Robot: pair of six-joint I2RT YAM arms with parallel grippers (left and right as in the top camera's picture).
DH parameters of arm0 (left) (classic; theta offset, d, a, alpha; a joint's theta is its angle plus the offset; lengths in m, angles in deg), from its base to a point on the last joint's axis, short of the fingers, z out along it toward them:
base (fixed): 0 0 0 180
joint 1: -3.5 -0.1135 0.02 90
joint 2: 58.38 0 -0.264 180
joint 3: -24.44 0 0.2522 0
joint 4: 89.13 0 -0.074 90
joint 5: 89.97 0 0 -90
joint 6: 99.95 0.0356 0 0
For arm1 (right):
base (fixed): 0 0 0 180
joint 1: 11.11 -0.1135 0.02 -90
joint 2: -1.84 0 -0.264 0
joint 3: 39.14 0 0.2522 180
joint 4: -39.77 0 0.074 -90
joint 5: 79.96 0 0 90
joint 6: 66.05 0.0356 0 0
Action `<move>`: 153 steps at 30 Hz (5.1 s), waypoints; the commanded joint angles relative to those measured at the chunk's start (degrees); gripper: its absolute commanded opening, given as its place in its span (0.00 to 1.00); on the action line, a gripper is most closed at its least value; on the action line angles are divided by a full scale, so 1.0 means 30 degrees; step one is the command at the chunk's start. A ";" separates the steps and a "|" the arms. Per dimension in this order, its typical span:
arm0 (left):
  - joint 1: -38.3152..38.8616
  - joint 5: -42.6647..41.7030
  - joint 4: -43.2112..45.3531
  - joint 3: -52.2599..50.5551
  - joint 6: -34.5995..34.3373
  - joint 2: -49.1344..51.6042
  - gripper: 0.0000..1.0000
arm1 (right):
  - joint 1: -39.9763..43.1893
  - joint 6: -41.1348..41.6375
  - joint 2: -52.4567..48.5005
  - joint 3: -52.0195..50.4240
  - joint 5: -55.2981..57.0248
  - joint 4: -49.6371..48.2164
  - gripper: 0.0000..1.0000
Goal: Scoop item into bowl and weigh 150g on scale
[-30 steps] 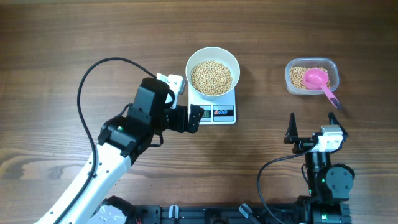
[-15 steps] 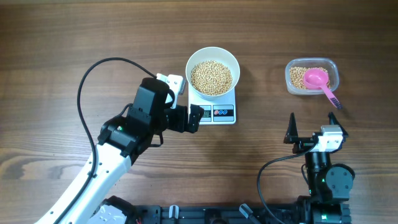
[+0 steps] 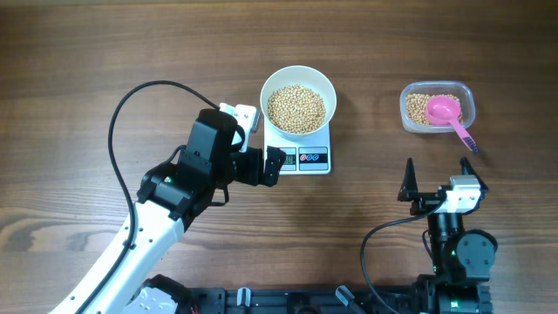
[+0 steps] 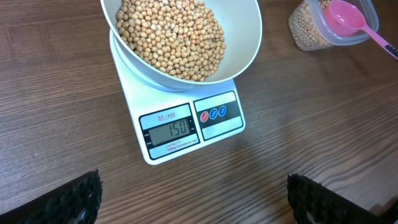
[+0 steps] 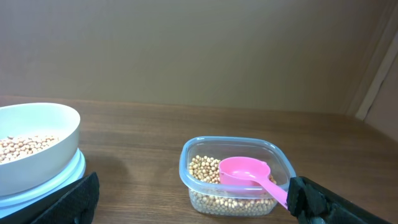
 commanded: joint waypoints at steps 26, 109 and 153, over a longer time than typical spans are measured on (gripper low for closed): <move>0.0102 0.0189 0.0044 -0.0007 0.0393 -0.0197 1.00 | 0.0066 -0.0160 0.0233 -0.0029 -0.0095 -0.0015 1.00; -1.1191 0.1129 1.2415 -1.7012 0.3009 -2.2505 1.00 | 0.0066 -0.0160 0.0233 -0.0029 -0.0095 -0.0015 1.00; -1.1154 0.0969 0.9464 -1.7012 0.5384 -2.2505 1.00 | 0.0066 -0.0153 0.0233 -0.0029 -0.0095 -0.0015 1.00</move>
